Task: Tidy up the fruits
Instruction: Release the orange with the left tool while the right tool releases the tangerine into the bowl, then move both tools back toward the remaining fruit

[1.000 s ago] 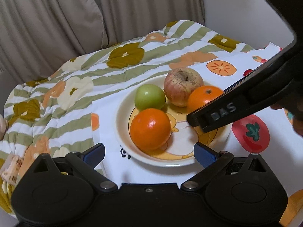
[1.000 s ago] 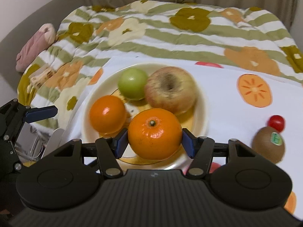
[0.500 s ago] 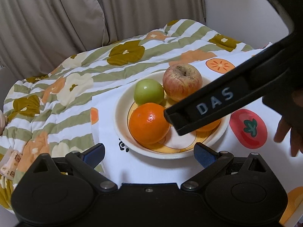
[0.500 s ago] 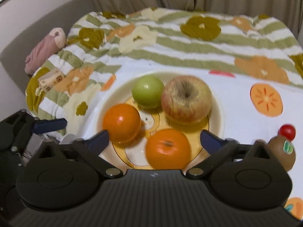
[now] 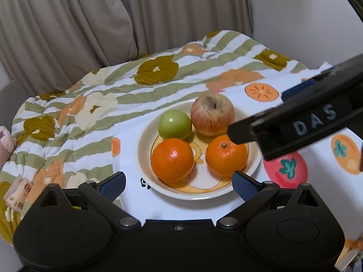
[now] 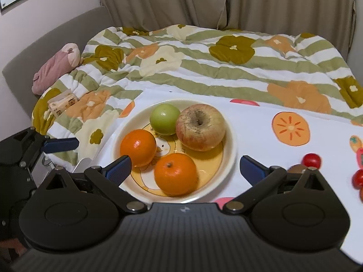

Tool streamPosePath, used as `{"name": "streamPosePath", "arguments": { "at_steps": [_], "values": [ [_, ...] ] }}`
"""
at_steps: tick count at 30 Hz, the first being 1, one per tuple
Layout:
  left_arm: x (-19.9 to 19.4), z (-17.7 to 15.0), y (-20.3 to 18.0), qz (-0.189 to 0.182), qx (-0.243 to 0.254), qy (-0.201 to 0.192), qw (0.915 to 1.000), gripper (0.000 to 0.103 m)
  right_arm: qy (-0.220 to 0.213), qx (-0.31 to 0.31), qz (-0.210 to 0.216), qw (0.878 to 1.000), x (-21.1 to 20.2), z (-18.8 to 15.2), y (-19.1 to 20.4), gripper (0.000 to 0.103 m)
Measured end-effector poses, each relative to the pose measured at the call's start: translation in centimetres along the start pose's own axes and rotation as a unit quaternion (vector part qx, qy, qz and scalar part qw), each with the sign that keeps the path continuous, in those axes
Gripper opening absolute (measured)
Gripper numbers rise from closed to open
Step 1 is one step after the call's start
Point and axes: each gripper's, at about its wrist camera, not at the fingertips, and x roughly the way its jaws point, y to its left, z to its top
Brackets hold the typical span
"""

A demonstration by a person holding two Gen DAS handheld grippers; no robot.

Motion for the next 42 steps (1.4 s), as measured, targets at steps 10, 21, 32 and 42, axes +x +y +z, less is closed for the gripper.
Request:
{"name": "streamPosePath", "arguments": {
  "at_steps": [10,21,32,42],
  "values": [
    [-3.1,2.1,-3.0,0.022,-0.053,-0.001,0.9984,0.102,-0.020,0.004,-0.004,1.000,-6.9,-0.5,-4.2,0.103],
    [-4.5,5.1,-9.5,0.002,-0.053,-0.024,0.9983,0.102,-0.034,0.033,-0.049,0.998,-12.8,-3.3,-12.2,0.103],
    [-2.5,7.2,-16.4,-0.024,-0.034,-0.030,0.9987,0.102,-0.032,0.059,-0.108,0.992,-15.4,-6.7,-20.5,0.103],
    [2.3,8.2,-21.2,-0.013,-0.022,-0.007,0.9996,0.102,-0.028,0.109,-0.153,0.982,-13.3,-9.2,-27.0,0.103]
  ]
}}
